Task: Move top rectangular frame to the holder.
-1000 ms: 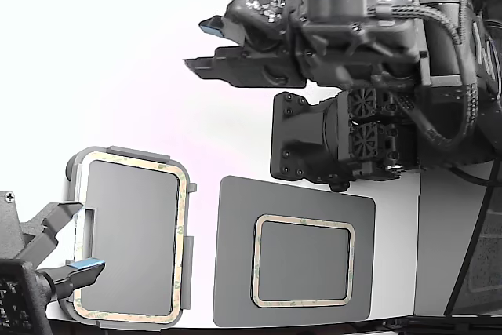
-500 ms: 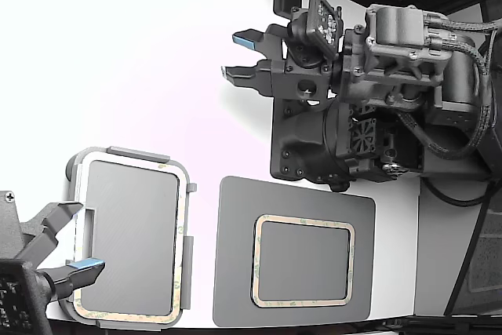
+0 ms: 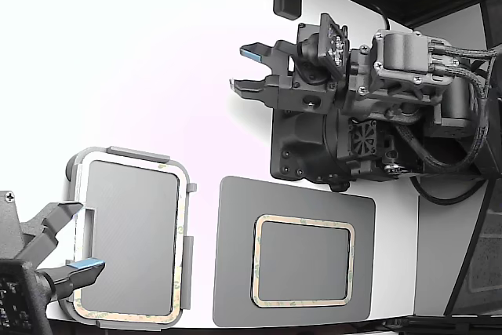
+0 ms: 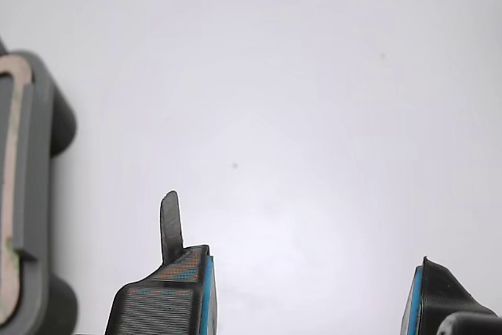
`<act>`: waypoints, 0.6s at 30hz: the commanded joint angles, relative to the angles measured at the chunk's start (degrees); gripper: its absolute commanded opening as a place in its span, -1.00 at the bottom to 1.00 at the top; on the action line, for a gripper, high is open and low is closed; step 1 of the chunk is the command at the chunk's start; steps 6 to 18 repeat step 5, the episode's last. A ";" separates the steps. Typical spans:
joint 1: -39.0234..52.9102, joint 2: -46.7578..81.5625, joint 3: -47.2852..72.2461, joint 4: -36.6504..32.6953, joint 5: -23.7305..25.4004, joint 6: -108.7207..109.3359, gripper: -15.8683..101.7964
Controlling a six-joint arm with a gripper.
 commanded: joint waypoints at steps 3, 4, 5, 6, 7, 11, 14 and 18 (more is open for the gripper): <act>-0.62 1.14 -1.32 -0.44 -0.35 -0.35 0.97; -0.62 1.14 -1.32 -0.44 -0.35 -0.35 0.97; -0.62 1.14 -1.32 -0.44 -0.35 -0.35 0.97; -0.62 1.14 -1.32 -0.44 -0.35 -0.35 0.97; -0.62 1.14 -1.32 -0.44 -0.35 -0.35 0.97; -0.62 1.14 -1.32 -0.44 -0.35 -0.35 0.97; -0.62 1.14 -1.32 -0.44 -0.35 -0.35 0.97; -0.62 1.14 -1.32 -0.44 -0.35 -0.35 0.97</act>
